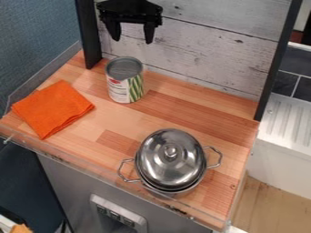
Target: Move the can between the silver pot and the orange cloth
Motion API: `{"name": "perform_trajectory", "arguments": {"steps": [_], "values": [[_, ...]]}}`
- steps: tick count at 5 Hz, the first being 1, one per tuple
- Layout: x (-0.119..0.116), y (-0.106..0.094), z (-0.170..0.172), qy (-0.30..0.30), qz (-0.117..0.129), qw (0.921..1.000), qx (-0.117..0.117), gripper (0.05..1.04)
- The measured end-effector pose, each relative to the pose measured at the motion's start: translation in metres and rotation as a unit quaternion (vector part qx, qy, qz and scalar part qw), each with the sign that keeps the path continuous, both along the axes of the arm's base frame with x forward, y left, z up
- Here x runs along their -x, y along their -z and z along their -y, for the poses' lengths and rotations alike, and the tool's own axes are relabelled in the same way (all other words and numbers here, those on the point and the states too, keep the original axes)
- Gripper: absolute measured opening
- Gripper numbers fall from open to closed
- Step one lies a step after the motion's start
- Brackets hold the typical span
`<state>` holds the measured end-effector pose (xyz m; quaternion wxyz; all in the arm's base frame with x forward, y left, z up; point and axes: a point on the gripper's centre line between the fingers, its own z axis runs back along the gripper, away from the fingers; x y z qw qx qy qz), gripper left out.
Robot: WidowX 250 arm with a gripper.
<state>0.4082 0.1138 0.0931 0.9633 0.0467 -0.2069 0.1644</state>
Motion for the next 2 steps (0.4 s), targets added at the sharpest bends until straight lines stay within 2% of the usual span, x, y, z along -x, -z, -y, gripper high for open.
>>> {"name": "perform_trajectory", "arguments": {"steps": [1, 2], "values": [[0.0015, 0.0168, 0.0009, 0.001, -0.019, 0.9998, 0.008, 1.001], [-0.0023, 0.0245, -0.0005, 0.021, -0.027, 0.9991, 0.026, 1.001]]}}
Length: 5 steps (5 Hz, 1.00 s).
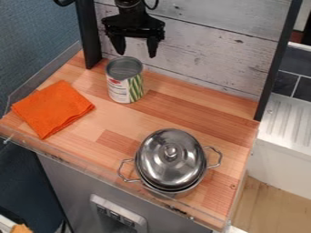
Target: Move the can between the silver pot and the orange cloth
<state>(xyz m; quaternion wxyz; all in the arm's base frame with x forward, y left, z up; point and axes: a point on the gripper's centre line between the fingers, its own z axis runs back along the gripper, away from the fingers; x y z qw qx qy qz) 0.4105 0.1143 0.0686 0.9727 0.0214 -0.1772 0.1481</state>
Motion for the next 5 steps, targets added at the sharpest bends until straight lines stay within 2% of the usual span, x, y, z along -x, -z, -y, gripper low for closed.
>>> {"name": "perform_trajectory", "arguments": {"steps": [1, 2, 4, 5], "values": [[-0.005, 0.006, -0.014, 0.018, -0.007, 0.9998, -0.006, 1.001], [-0.01, 0.001, -0.019, 0.034, -0.007, 0.9992, -0.022, 1.001], [-0.001, 0.024, -0.019, 0.021, -0.033, 0.999, -0.019, 1.001], [0.019, 0.043, -0.014, 0.015, -0.069, 0.9975, -0.007, 1.001]]}}
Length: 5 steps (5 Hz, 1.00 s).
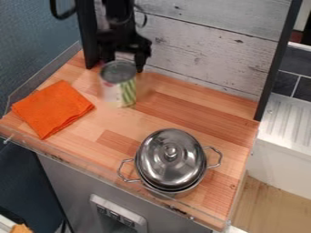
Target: Move the can between the silver pot and the orange cloth
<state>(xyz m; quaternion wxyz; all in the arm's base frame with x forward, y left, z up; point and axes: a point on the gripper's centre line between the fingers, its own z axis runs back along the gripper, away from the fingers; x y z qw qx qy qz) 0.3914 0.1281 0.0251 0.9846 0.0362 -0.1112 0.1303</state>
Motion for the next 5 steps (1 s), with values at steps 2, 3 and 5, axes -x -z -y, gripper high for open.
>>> {"name": "perform_trajectory", "arguments": {"steps": [2, 3, 5], "values": [[0.036, -0.005, 0.015, -0.008, -0.027, 0.9988, 0.04, 1.001], [0.054, -0.009, 0.024, -0.002, -0.045, 0.9974, 0.057, 1.001], [0.078, -0.002, 0.025, 0.007, -0.093, 0.993, 0.072, 1.001]]}}
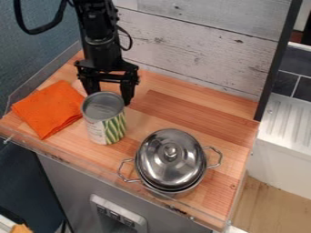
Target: Move the can between the silver pot and the orange cloth
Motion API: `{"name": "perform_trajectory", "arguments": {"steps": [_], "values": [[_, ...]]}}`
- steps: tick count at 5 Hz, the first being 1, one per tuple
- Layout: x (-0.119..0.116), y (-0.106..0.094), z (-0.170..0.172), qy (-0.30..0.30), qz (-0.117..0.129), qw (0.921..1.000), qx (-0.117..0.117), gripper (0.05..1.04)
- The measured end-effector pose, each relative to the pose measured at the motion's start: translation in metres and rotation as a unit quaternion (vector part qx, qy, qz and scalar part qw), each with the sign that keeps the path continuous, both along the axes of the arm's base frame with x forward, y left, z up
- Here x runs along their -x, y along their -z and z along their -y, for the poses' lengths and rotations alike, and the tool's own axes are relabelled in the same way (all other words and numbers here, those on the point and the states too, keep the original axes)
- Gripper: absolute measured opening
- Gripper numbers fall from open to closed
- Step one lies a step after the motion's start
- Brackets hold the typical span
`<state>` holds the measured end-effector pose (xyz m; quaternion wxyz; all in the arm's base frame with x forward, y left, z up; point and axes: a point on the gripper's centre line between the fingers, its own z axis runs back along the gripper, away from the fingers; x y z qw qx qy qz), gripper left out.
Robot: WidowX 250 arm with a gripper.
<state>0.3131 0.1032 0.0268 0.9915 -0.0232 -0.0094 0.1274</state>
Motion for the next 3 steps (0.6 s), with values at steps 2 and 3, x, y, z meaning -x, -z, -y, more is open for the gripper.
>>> {"name": "perform_trajectory", "arguments": {"steps": [2, 3], "values": [[-0.01, -0.031, -0.002, 0.038, 0.046, 0.9981, -0.013, 1.001], [-0.019, -0.053, -0.002, 0.064, 0.086, 0.994, -0.022, 1.001]]}}
